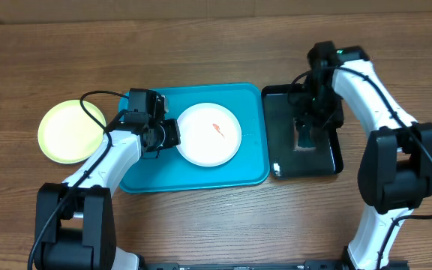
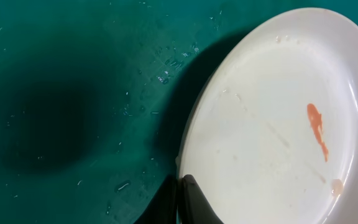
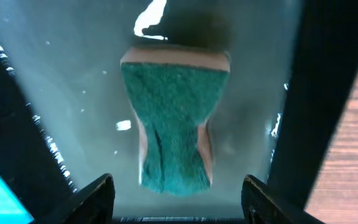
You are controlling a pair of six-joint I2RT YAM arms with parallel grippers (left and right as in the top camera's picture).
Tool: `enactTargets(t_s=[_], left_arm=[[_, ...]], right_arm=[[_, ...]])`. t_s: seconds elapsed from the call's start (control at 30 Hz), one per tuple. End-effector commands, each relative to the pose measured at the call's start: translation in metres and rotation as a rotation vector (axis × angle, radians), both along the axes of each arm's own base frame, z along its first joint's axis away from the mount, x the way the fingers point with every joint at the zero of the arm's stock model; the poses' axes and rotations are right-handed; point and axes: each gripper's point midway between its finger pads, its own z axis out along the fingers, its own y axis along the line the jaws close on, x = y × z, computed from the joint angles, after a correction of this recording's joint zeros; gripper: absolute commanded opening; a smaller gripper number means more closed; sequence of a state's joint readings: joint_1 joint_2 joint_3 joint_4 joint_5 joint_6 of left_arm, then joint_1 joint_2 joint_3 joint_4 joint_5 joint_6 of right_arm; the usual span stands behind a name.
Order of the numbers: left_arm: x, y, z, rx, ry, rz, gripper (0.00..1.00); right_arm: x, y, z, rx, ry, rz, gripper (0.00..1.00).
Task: Clean dirty plates on tray and stack at the side
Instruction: 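Grasp the green sponge in the black tray with the right gripper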
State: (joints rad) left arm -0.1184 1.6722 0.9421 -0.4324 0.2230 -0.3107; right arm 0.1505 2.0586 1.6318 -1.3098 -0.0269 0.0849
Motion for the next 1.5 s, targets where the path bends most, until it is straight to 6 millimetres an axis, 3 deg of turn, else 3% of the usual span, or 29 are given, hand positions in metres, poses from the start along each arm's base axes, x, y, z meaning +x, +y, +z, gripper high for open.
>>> enactTargets(t_s=[0.0, 0.2, 0.4, 0.7, 1.27, 1.47], left_arm=[[0.007, -0.006, 0.006, -0.009, -0.023, -0.030, 0.07], [0.007, -0.006, 0.006, -0.010, -0.023, -0.027, 0.07], [0.007, -0.006, 0.006, -0.010, -0.023, -0.027, 0.07], [0.007, -0.006, 0.006, -0.009, -0.021, -0.027, 0.07], [-0.005, -0.017, -0.007, 0.051, 0.024, -0.044, 0.24], [0.005, -0.022, 0.014, 0.035, 0.012, -0.077, 0.28]], right_arm=[[-0.001, -0.009, -0.004, -0.030, -0.028, 0.000, 0.67], [0.003, -0.001, -0.022, 0.016, -0.060, -0.004, 0.63], [0.003, 0.004, -0.025, 0.048, -0.063, -0.006, 0.53], [0.003, 0.004, -0.025, 0.049, -0.061, -0.007, 0.49], [0.002, 0.008, -0.025, 0.068, -0.058, -0.008, 0.45], [0.004, 0.010, -0.025, 0.079, -0.064, -0.009, 0.47]])
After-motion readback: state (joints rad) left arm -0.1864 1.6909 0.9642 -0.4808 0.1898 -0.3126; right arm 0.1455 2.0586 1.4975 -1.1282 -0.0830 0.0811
